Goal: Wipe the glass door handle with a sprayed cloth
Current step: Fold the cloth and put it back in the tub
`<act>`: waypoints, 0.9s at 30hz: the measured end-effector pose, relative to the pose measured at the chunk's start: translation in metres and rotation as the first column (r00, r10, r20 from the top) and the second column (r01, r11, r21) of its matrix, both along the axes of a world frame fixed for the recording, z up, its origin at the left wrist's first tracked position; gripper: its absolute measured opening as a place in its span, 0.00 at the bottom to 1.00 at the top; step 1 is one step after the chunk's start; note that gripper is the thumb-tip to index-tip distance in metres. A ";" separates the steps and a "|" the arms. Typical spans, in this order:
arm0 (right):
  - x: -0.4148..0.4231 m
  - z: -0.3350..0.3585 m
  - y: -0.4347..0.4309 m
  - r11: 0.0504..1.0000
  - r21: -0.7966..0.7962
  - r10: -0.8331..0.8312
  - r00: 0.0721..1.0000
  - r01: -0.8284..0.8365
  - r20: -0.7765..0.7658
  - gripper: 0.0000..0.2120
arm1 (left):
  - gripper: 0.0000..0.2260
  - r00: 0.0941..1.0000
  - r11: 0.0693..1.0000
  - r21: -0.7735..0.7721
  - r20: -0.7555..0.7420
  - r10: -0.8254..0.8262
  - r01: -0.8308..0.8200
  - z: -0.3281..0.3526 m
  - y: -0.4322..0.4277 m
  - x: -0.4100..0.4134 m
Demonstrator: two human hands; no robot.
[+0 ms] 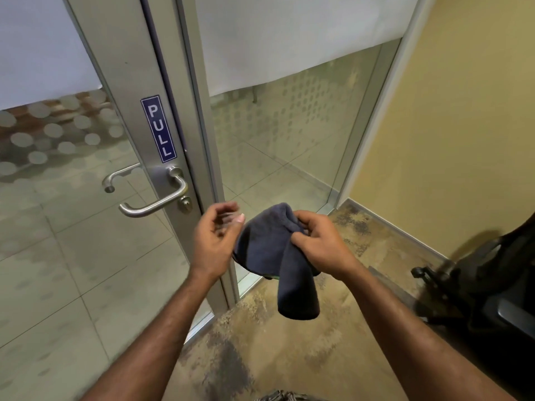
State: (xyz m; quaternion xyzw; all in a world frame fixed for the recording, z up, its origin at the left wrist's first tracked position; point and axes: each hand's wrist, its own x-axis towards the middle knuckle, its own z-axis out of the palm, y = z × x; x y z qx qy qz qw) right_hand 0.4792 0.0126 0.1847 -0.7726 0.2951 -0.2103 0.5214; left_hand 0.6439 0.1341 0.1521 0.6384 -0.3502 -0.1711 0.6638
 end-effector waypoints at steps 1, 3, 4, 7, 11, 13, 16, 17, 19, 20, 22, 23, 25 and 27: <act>-0.002 0.002 -0.002 0.999 0.043 0.003 1.000 -0.004 0.019 0.10 | 0.20 0.998 0.999 0.053 -0.055 -0.001 0.004 -0.006 0.001 0.006; -0.009 0.006 -0.008 0.990 0.139 -0.011 0.997 0.000 0.077 0.10 | 0.37 0.977 0.970 0.198 -0.188 -0.102 0.139 -0.020 0.004 0.016; -0.013 0.008 -0.011 0.980 0.197 -0.034 0.993 0.011 0.117 0.11 | 0.45 0.947 0.939 0.234 -0.259 -0.188 0.250 -0.027 0.006 0.018; -0.024 0.013 -0.021 0.919 0.394 -0.127 0.960 0.019 0.251 0.13 | 0.59 0.809 0.880 0.148 -0.486 -0.332 0.451 -0.040 0.008 0.009; -0.042 0.016 -0.032 0.820 0.572 -0.212 0.927 -0.003 0.309 0.13 | 0.42 0.693 0.940 0.011 -0.679 -0.243 0.340 -0.042 -0.007 -0.012; -0.050 0.015 -0.035 0.815 0.578 -0.246 0.924 0.033 0.293 0.13 | 0.36 0.636 0.945 -0.071 -0.723 -0.270 0.320 -0.039 -0.015 -0.017; -0.062 0.014 -0.038 0.787 0.614 -0.305 0.901 0.056 0.309 0.13 | 0.35 0.594 0.937 -0.132 -0.743 -0.309 0.322 -0.030 -0.025 -0.022; -0.066 0.013 -0.039 0.765 0.641 -0.336 0.887 0.061 0.317 0.13 | 0.37 0.593 0.938 -0.125 -0.746 -0.304 0.323 -0.029 -0.028 -0.024; -0.074 0.010 -0.041 0.736 0.673 -0.384 0.866 0.077 0.321 0.13 | 0.44 0.602 0.942 -0.072 -0.752 -0.266 0.327 -0.025 -0.033 -0.027; -0.077 0.008 -0.042 0.743 0.660 -0.393 0.869 0.108 0.300 0.14 | 0.48 0.616 0.942 -0.044 -0.746 -0.253 0.333 -0.023 -0.035 -0.029; -0.084 0.003 -0.044 0.803 0.555 -0.371 0.910 0.216 0.182 0.13 | 0.57 0.649 0.940 -0.004 -0.723 -0.238 0.340 -0.020 -0.041 -0.033; -0.087 0.000 -0.045 0.830 0.497 -0.351 0.930 0.253 0.113 0.12 | 0.59 0.666 0.945 0.020 -0.714 -0.215 0.327 -0.017 -0.044 -0.035; -0.094 -0.009 -0.045 0.850 0.465 -0.304 0.951 0.248 0.048 0.16 | 0.57 0.693 0.964 0.070 -0.708 -0.133 0.257 -0.011 -0.053 -0.039; -0.102 -0.020 -0.046 0.848 0.491 -0.258 0.965 0.202 0.049 0.31 | 0.57 0.698 0.969 0.146 -0.715 -0.035 0.199 -0.007 -0.060 -0.041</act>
